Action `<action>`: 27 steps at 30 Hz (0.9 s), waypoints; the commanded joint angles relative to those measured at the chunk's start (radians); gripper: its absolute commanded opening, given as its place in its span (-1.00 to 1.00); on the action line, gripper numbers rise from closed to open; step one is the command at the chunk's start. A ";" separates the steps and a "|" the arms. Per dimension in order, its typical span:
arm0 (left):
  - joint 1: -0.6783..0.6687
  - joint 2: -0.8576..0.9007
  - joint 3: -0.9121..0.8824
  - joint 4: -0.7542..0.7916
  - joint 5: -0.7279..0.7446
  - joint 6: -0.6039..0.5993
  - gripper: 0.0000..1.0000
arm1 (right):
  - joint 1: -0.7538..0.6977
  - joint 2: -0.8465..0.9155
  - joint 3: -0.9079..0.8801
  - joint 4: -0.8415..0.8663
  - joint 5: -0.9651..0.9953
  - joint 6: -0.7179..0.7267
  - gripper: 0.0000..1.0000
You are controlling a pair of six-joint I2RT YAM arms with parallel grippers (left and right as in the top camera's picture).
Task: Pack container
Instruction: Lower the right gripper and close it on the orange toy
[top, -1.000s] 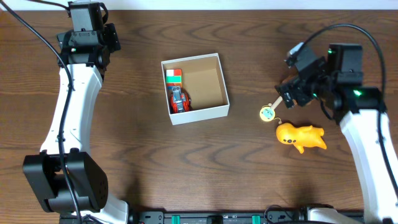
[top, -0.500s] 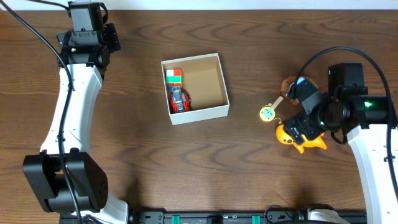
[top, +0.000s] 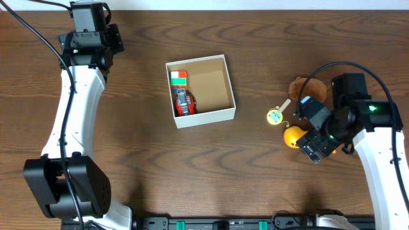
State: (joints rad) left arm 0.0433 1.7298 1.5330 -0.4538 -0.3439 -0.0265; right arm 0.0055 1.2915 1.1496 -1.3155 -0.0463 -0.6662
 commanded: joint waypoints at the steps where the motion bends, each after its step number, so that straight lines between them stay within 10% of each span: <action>1: 0.000 -0.018 0.018 -0.003 -0.008 -0.005 0.96 | -0.015 0.005 -0.050 0.011 0.021 -0.039 0.98; 27: 0.000 -0.018 0.018 -0.003 -0.008 -0.005 0.96 | -0.075 0.007 -0.377 0.496 0.101 -0.056 0.88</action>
State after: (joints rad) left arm 0.0433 1.7298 1.5330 -0.4538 -0.3435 -0.0265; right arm -0.0502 1.2961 0.7776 -0.8288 0.0452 -0.7162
